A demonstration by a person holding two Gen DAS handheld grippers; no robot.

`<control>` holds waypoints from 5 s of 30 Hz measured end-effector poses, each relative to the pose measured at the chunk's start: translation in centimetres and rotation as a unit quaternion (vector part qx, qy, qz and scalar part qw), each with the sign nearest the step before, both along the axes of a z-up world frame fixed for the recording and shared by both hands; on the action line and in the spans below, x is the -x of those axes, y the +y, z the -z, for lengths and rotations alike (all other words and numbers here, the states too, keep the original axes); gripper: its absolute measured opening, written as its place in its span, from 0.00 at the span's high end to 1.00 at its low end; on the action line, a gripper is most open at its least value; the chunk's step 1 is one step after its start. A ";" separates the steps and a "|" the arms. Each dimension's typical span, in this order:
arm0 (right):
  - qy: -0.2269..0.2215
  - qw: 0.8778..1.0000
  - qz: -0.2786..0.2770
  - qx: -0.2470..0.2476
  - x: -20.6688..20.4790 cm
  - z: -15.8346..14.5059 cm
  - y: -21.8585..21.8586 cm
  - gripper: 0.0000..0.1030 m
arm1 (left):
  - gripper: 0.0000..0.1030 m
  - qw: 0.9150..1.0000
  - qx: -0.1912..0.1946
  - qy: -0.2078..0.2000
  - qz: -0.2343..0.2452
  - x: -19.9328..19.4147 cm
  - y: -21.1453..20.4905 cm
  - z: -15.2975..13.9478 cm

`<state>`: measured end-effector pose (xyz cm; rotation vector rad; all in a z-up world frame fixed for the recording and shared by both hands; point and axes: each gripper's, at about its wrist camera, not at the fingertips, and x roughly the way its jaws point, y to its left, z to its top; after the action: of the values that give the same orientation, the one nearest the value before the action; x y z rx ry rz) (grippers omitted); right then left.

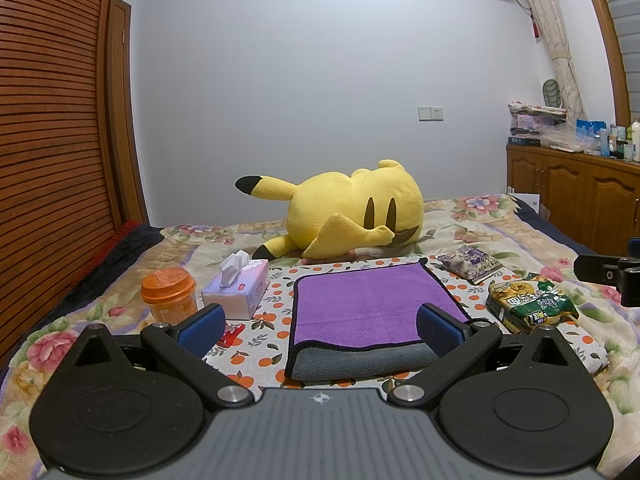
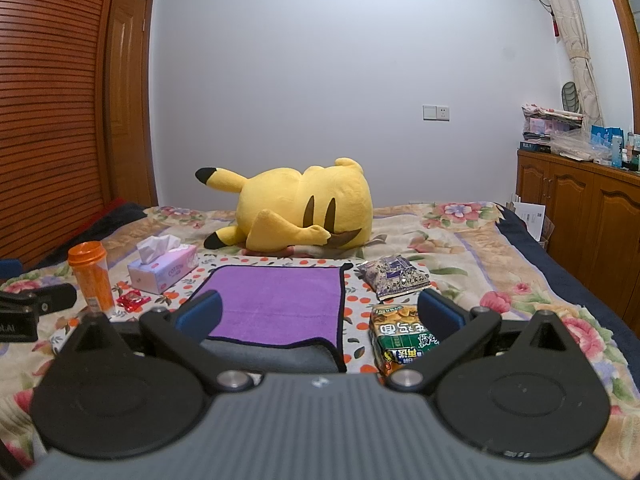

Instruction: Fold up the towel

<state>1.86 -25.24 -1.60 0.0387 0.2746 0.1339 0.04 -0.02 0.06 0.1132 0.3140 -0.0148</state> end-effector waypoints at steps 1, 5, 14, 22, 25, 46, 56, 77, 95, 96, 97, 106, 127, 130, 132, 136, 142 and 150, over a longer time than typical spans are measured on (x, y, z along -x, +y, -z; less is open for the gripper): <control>0.000 1.000 0.000 0.000 0.0 0.0 0.0 0.00 | 0.00 1.000 0.000 0.000 0.000 0.0 0.0 0.0; 0.000 1.000 0.000 0.000 0.0 0.0 0.0 0.00 | 0.00 1.000 0.000 0.000 0.000 0.0 0.0 0.0; 0.000 1.000 0.000 0.000 0.1 -0.1 0.1 0.00 | 0.00 1.000 -0.001 0.001 0.000 -0.2 0.6 0.4; 0.005 1.000 -0.001 0.001 -0.1 0.2 0.4 0.00 | 0.00 1.000 -0.005 0.009 -0.002 -0.3 0.1 0.5; 0.009 1.000 -0.001 0.002 -0.2 0.3 0.4 0.00 | 0.00 1.000 -0.005 0.014 -0.003 -0.4 0.1 0.6; 0.046 0.999 -0.009 0.016 -2.6 1.4 1.2 0.00 | 0.00 0.998 -0.005 0.057 -0.008 -3.5 0.5 2.1; 0.060 0.998 -0.013 0.022 -4.3 2.0 1.4 0.00 | 0.00 0.997 -0.007 0.069 -0.012 -5.6 0.8 2.6; 0.102 0.993 -0.054 0.036 -9.7 3.2 2.3 0.00 | 0.00 0.996 -0.017 0.093 -0.011 -10.3 1.2 4.1; 0.143 0.985 -0.078 0.058 -14.0 4.7 2.7 0.00 | 0.00 0.992 -0.025 0.124 -0.006 -14.6 2.0 5.9; 0.146 0.985 -0.077 0.059 -14.2 4.8 2.7 0.00 | 0.00 0.992 -0.025 0.126 -0.005 -14.8 2.1 6.0; 0.149 0.984 -0.077 0.059 -14.4 5.0 2.6 0.00 | 0.00 0.991 -0.024 0.128 -0.004 -15.0 2.2 6.1; 0.178 0.979 -0.078 0.065 -16.1 6.4 2.3 0.01 | 0.00 0.989 -0.020 0.146 -0.004 -17.1 3.1 7.0; 0.248 0.961 -0.091 0.084 -18.2 9.3 2.6 0.22 | 0.17 0.977 0.007 0.209 0.029 -20.6 4.7 9.8; 0.255 0.959 -0.092 0.082 -18.4 9.6 2.5 0.24 | 0.22 0.974 0.006 0.225 0.031 -21.0 4.8 10.4; 0.260 0.958 -0.092 0.080 -18.6 9.8 2.4 0.25 | 0.25 0.972 0.010 0.234 0.029 -21.1 5.0 10.7; 0.268 0.956 -0.094 0.073 -18.9 10.0 2.2 0.30 | 0.33 0.968 0.019 0.247 0.027 -21.1 5.3 11.0; 0.270 0.955 -0.102 0.070 -18.9 10.0 2.2 0.40 | 0.51 0.967 0.023 0.251 0.037 -21.0 5.0 11.0; 0.273 0.953 -0.113 0.070 -18.8 9.9 2.3 0.61 | 0.68 0.967 0.021 0.249 0.048 -20.8 4.7 10.8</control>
<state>20.69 -22.98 -11.48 -0.0994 0.8430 0.3331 20.85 4.72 -10.72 0.0815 0.8111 -0.1472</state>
